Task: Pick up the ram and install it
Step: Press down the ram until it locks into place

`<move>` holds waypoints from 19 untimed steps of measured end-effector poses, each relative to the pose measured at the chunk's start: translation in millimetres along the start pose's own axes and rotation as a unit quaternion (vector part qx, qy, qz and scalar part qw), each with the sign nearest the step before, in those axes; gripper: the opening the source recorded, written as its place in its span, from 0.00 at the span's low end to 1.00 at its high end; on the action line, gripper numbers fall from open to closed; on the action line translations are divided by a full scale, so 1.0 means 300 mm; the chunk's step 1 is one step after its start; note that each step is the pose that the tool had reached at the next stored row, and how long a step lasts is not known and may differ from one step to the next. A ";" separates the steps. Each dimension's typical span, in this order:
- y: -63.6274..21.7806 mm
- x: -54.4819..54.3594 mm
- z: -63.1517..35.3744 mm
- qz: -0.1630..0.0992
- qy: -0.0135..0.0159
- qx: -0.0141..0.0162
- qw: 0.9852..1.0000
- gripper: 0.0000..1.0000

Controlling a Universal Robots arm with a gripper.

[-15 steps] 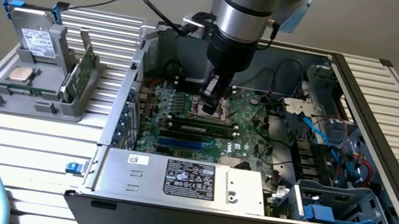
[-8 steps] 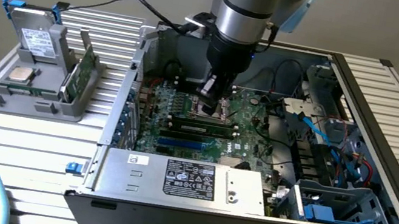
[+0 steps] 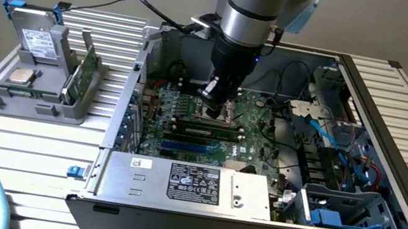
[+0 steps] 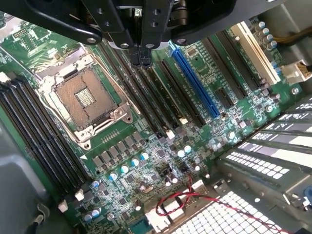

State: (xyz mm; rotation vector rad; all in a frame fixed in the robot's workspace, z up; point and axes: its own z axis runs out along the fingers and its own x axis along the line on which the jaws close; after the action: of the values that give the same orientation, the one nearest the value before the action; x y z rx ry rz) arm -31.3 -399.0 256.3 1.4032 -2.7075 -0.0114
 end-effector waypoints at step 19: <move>-0.001 -0.002 0.019 0.135 -0.004 -0.009 0.991 0.11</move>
State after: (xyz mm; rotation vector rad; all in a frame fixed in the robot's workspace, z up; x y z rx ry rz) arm -31.3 -398.9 250.5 1.0220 -2.8712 -0.0209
